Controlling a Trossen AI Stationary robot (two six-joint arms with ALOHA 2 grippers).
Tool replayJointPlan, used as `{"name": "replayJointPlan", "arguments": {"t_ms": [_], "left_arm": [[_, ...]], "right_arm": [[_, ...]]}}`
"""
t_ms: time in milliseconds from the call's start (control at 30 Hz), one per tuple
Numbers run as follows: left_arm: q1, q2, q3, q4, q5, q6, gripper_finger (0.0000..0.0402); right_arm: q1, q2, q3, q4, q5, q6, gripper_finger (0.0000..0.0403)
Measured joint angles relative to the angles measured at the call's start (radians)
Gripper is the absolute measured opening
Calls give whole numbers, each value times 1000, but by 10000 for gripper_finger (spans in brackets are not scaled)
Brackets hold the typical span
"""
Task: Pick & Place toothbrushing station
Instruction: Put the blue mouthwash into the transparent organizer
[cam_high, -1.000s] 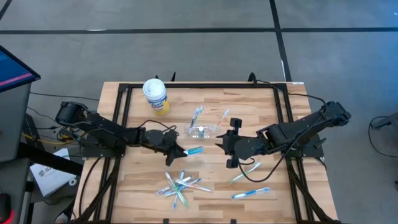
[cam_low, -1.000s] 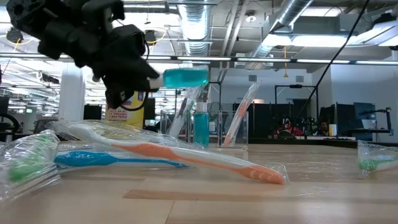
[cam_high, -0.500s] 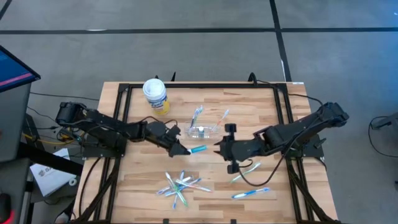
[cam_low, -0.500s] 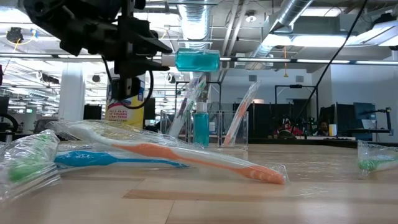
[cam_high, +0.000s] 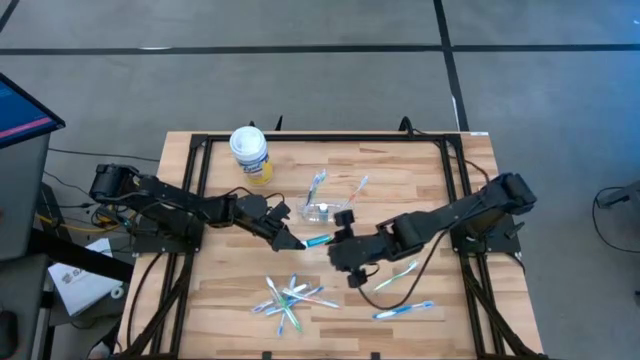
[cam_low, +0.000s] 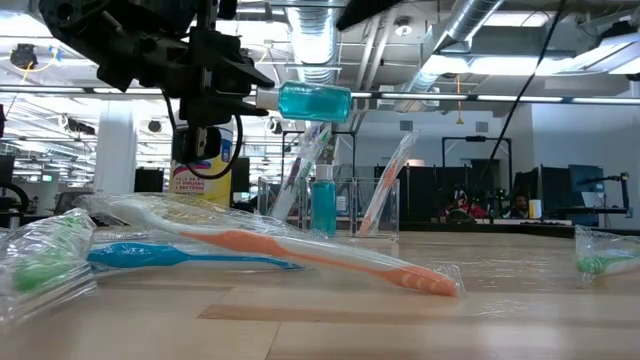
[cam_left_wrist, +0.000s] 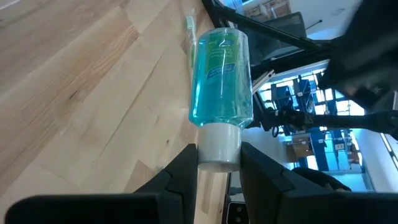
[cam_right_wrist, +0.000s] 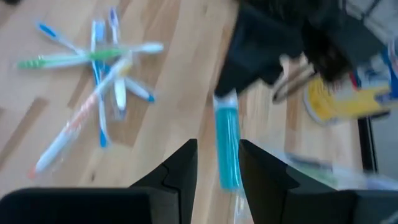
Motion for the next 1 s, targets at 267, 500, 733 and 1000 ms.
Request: {"name": "replayJointPlan", "arguments": {"t_ms": [267, 500, 733, 1000], "left_arm": [[0, 0, 0, -2, 8, 1, 85], [0, 0, 0, -2, 8, 2, 85], [0, 0, 0, -2, 8, 3, 85], [0, 0, 0, -1, 8, -2, 86]], "right_arm": [[-29, 118, 124, -60, -52, -53, 107], [-55, 187, 201, -119, -88, -79, 108], [-74, 194, 212, -121, -104, -97, 130], [-94, 214, 213, -107, -104, -107, 177]]}}
